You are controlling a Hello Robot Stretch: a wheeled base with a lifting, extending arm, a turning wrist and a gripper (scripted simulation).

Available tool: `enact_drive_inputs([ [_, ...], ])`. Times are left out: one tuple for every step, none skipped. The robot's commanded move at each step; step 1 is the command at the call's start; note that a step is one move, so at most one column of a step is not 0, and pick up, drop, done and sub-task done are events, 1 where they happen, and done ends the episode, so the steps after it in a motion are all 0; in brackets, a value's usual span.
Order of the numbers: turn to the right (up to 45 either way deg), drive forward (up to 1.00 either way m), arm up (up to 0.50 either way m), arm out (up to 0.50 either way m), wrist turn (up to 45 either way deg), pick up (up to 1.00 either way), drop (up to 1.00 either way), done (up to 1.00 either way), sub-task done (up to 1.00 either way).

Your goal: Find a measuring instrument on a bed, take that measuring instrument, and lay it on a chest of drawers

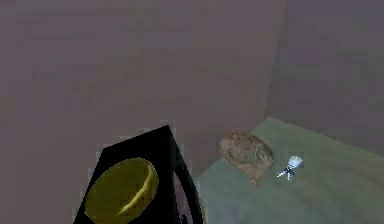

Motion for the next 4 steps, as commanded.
enact_drive_inputs([
  [0.0, 0.0, 0.0, 0.18, 0.0, 0.0, 0.0, 0.0, 0.0],
  [0.0, 0.0, 0.0, 0.0, 39.0, 0.0, 0.0, 0.0, 0.0],
  [0.0, 0.0, -0.12, 0.0, 0.0, 0.0, 0.0, 0.0, 0.0],
  [0.0, 0.0, 0.0, 0.0, 0.0, 0.0, 1.0, 0.0, 0.0],
])
